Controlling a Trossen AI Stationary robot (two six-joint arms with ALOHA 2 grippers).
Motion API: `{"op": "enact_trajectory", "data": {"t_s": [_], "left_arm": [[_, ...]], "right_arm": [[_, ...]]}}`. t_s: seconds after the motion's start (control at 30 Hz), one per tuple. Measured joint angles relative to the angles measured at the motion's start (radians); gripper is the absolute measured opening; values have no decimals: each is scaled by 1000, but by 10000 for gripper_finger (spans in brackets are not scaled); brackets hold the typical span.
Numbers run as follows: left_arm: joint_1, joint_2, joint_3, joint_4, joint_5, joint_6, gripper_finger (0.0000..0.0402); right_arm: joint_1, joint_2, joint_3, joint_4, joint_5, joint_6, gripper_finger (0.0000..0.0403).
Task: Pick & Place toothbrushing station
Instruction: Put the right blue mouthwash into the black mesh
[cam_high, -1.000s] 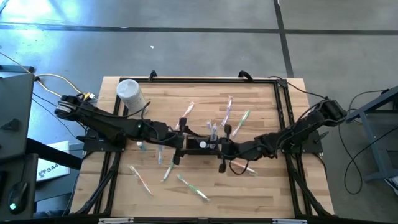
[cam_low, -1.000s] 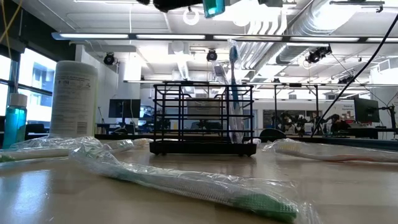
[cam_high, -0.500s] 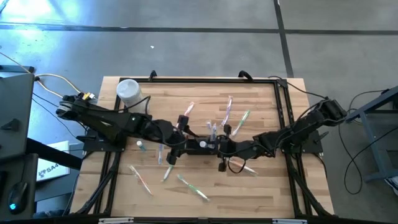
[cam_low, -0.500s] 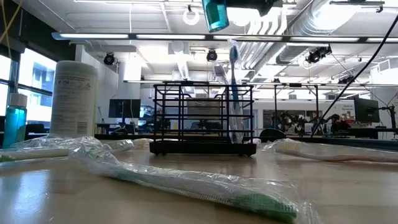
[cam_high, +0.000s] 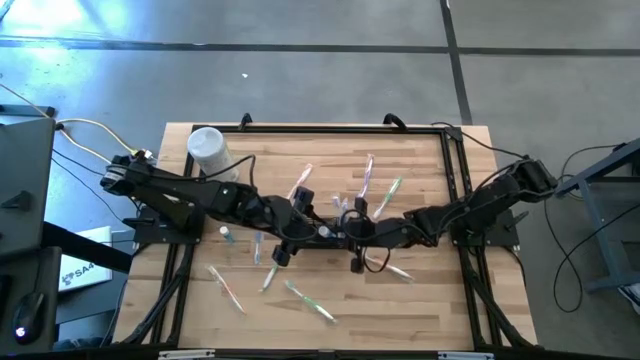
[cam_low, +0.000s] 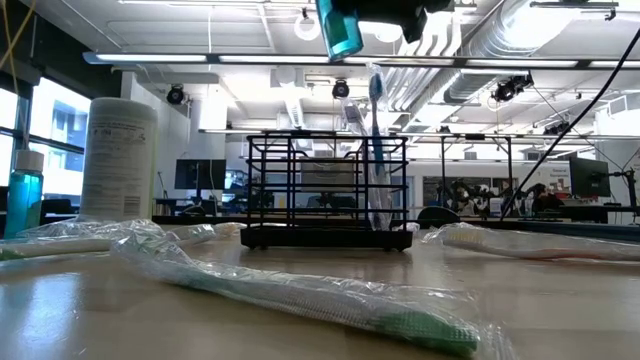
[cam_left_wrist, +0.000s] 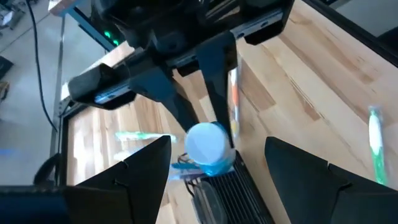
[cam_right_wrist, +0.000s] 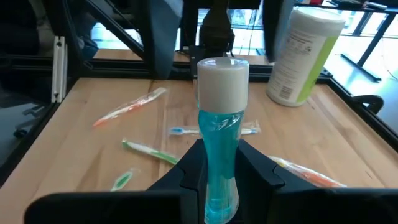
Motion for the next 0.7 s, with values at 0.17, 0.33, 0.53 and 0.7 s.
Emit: {"op": "enact_trajectory", "data": {"t_s": [0.17, 0.33, 0.53, 0.7], "left_arm": [[0, 6, 0, 25, 6, -10, 257], [20, 44, 0, 36, 36, -21, 257], [48, 68, 1, 37, 36, -27, 257], [52, 69, 0, 43, 58, -21, 257]], "right_arm": [[0, 0, 0, 0, -2, 0, 52], [0, 0, 0, -1, -2, -1, 52], [0, 0, 0, -17, 0, -1, 52], [0, 0, 0, -30, 1, -1, 52]]}}
